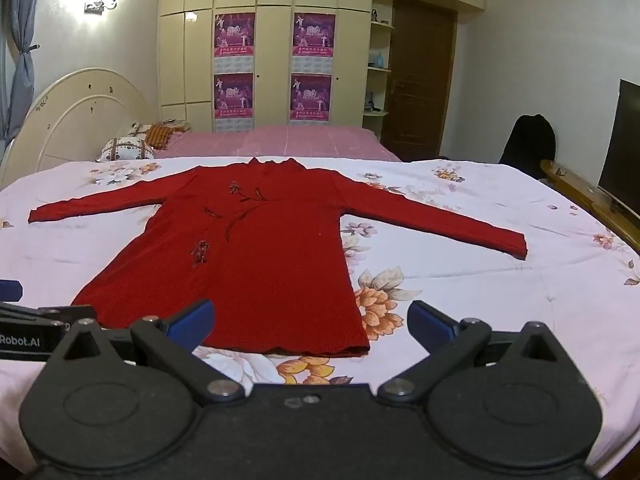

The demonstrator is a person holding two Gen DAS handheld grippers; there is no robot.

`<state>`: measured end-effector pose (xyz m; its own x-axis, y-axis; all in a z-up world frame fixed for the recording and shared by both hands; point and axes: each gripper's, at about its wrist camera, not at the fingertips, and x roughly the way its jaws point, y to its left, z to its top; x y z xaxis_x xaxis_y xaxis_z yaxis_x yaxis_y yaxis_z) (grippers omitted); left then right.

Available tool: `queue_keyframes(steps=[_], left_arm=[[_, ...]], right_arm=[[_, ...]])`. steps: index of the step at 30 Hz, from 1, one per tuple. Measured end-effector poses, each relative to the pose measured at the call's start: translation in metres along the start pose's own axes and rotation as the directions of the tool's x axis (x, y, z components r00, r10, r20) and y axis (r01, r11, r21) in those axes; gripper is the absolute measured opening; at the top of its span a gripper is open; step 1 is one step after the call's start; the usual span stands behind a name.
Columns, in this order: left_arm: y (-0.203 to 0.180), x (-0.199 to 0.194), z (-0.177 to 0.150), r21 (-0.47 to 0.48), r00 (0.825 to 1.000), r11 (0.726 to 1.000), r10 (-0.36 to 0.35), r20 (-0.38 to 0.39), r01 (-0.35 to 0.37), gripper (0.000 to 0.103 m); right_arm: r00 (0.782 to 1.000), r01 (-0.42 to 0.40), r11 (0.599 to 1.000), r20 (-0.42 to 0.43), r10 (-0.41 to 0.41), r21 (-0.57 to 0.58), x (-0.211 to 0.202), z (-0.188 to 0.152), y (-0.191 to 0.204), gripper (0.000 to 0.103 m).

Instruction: Fold small clothes

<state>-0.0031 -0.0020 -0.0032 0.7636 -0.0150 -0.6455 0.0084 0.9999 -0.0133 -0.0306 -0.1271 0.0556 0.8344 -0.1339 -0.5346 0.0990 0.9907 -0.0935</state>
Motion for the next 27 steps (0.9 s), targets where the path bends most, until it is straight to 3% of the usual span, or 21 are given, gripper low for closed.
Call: queue_keyframes(steps=[27], left_arm=[[0.0066,-0.0037,0.0041,0.003,1.000,1.000,0.004,0.002,-0.004,0.103]], right_arm=[[1.000,-0.004,1.000,0.008,0.004,0.002,-0.0026,0.0001,0.0062,0.102]])
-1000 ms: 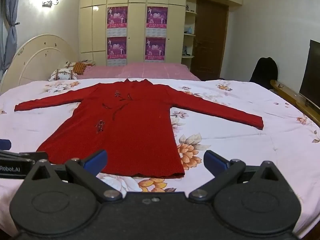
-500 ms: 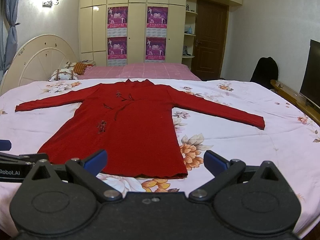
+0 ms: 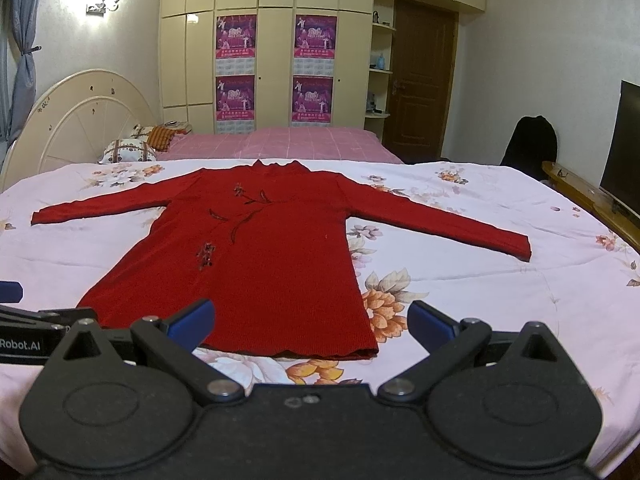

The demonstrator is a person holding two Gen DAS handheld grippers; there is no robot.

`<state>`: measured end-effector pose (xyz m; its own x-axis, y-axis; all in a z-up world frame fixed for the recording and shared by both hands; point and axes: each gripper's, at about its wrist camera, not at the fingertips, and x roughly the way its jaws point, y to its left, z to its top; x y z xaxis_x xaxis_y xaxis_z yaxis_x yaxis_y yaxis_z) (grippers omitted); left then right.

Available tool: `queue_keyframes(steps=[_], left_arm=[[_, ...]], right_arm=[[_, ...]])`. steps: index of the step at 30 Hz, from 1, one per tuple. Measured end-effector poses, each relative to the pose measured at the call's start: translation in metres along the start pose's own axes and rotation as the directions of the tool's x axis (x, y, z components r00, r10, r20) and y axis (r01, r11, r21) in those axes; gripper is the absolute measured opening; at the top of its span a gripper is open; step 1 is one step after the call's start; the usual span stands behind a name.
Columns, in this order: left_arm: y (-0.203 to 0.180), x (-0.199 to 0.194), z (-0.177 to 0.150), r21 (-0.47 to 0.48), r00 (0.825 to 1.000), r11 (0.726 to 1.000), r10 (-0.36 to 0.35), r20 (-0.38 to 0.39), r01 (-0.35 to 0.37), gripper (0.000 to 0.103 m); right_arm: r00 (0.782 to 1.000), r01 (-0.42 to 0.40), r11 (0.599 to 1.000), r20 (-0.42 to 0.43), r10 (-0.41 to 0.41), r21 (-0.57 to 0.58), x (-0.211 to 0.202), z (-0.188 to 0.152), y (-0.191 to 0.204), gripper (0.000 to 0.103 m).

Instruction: Fold small clothes

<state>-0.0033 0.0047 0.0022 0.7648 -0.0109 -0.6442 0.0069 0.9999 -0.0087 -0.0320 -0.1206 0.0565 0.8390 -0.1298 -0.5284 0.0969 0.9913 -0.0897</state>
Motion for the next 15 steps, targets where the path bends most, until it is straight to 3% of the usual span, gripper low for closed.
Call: queue_keyframes(steps=[15], left_arm=[[0.0006,0.0012,-0.0003,-0.010,1.000,1.000,0.004,-0.001,-0.004,0.103]], right_arm=[[1.000,-0.004,1.000,0.001,0.004,-0.001,-0.0018,0.0010,-0.0023,0.102]])
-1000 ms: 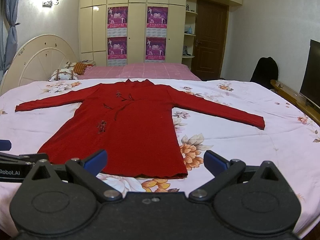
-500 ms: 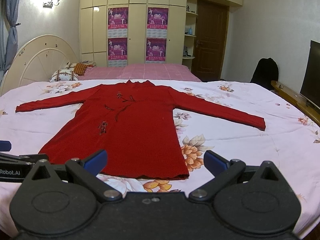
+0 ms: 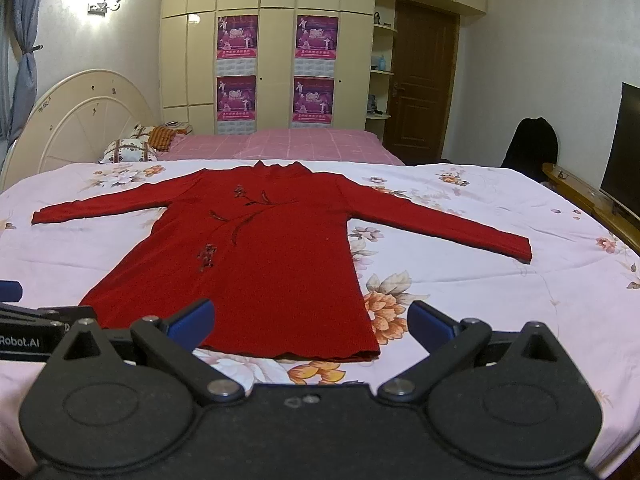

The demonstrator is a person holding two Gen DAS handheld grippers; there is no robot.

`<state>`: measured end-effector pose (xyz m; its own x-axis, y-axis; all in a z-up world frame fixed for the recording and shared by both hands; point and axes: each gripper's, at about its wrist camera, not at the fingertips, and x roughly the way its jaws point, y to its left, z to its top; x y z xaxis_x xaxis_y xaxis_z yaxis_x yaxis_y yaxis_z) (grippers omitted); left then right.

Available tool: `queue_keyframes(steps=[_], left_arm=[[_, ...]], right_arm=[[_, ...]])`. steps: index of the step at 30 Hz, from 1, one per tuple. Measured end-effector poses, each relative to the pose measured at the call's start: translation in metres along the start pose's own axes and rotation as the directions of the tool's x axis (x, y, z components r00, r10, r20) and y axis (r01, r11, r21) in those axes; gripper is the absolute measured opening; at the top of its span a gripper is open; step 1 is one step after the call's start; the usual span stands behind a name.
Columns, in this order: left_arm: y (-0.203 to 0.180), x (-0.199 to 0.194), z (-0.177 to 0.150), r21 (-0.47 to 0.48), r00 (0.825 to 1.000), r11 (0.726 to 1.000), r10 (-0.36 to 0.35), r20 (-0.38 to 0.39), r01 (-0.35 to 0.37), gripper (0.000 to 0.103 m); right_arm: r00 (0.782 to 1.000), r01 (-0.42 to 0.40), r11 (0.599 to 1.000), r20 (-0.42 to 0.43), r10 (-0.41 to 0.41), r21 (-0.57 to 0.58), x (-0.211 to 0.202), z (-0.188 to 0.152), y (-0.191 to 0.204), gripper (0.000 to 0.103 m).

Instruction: Fold small clothes

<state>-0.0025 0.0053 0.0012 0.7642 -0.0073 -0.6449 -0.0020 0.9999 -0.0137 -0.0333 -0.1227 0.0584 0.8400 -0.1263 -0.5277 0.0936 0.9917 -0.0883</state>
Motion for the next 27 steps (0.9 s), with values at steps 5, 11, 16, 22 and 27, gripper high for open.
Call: queue_keyframes(steps=[5,11,16,22,27], left_arm=[[0.0007,-0.0001,-0.0001,0.000,1.000,1.000,0.001,0.002,-0.001,0.103],[0.0008,-0.0015,-0.0003,0.000,1.000,1.000,0.000,0.004,0.000,0.103],[0.0010,-0.0021,0.0004,0.004,1.000,1.000,0.007,0.005,-0.007,0.103],[0.0026,-0.0020,0.0019,-0.001,1.000,1.000,0.007,0.002,-0.007,0.103],[0.0028,-0.0010,0.0023,0.002,1.000,1.000,0.009,0.000,-0.009,0.103]], right_arm=[[1.000,-0.005,1.000,0.001,0.005,-0.004,0.0005,0.0012,0.0011,0.102],[1.000,-0.008,1.000,0.004,0.008,-0.006,0.0017,0.0006,0.0004,0.102],[1.000,-0.009,1.000,0.003,0.009,-0.007,0.0019,0.0006,0.0005,0.102],[1.000,-0.013,1.000,0.006,0.013,-0.013,0.0021,0.0018,0.0015,0.102],[1.000,-0.014,1.000,0.005,0.014,-0.015,0.0028,0.0014,0.0020,0.102]])
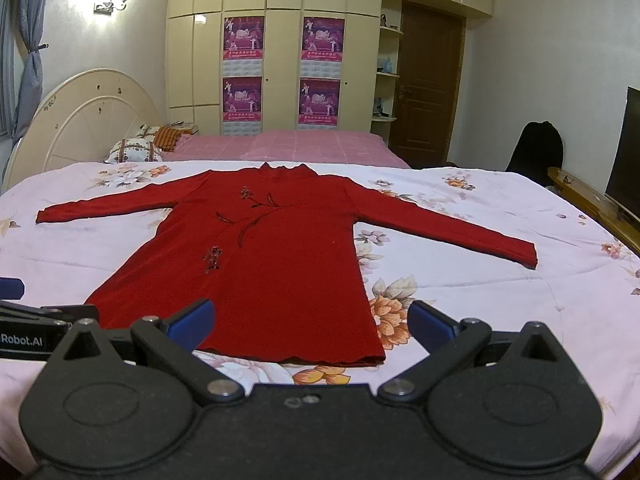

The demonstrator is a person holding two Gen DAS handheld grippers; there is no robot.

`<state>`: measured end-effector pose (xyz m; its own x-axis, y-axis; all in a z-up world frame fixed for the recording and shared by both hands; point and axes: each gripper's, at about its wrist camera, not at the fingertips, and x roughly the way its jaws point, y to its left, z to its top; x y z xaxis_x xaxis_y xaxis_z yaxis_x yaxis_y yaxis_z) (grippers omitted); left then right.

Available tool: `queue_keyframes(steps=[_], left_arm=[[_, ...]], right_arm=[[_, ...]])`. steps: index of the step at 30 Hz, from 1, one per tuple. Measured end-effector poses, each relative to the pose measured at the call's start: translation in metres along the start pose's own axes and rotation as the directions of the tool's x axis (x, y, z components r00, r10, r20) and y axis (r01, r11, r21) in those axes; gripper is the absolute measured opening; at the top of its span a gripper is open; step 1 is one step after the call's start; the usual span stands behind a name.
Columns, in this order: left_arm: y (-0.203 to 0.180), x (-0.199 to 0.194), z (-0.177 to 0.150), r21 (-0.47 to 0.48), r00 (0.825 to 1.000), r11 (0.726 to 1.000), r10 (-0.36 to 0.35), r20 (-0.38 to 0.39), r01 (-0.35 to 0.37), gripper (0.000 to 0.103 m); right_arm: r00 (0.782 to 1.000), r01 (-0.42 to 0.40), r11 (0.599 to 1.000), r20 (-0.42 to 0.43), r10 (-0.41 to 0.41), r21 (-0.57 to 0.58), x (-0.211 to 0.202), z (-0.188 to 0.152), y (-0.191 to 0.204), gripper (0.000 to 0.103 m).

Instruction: Fold small clothes

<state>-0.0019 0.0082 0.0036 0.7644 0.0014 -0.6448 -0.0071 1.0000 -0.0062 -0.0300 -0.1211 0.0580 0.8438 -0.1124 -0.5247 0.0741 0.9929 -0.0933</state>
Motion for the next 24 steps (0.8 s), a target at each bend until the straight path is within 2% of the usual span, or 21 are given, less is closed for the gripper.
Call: queue_keyframes(steps=[12,15,17,21,24], left_arm=[[0.002,0.006,0.001,-0.006,1.000,1.000,-0.016,-0.002,0.016,0.103],[0.008,0.004,0.011,-0.004,0.998,1.000,-0.026,0.058,0.026,0.103],[0.016,0.006,0.026,-0.032,0.995,0.999,-0.037,0.097,0.040,0.103],[0.034,0.044,0.054,-0.072,0.986,0.983,-0.165,0.034,0.167,0.103],[0.045,0.071,0.072,-0.119,0.987,0.980,-0.154,0.037,0.157,0.103]], right_arm=[[1.000,-0.004,1.000,0.004,0.004,0.012,0.003,-0.001,0.000,0.102],[1.000,0.026,0.999,0.012,-0.027,0.020,0.004,0.000,-0.005,0.102],[1.000,0.024,0.997,-0.003,-0.024,0.072,0.009,0.002,-0.019,0.101],[0.999,0.031,0.965,-0.038,-0.022,0.259,0.029,0.006,-0.071,0.100],[0.999,0.038,0.923,-0.032,-0.027,0.383,0.052,0.012,-0.119,0.099]])
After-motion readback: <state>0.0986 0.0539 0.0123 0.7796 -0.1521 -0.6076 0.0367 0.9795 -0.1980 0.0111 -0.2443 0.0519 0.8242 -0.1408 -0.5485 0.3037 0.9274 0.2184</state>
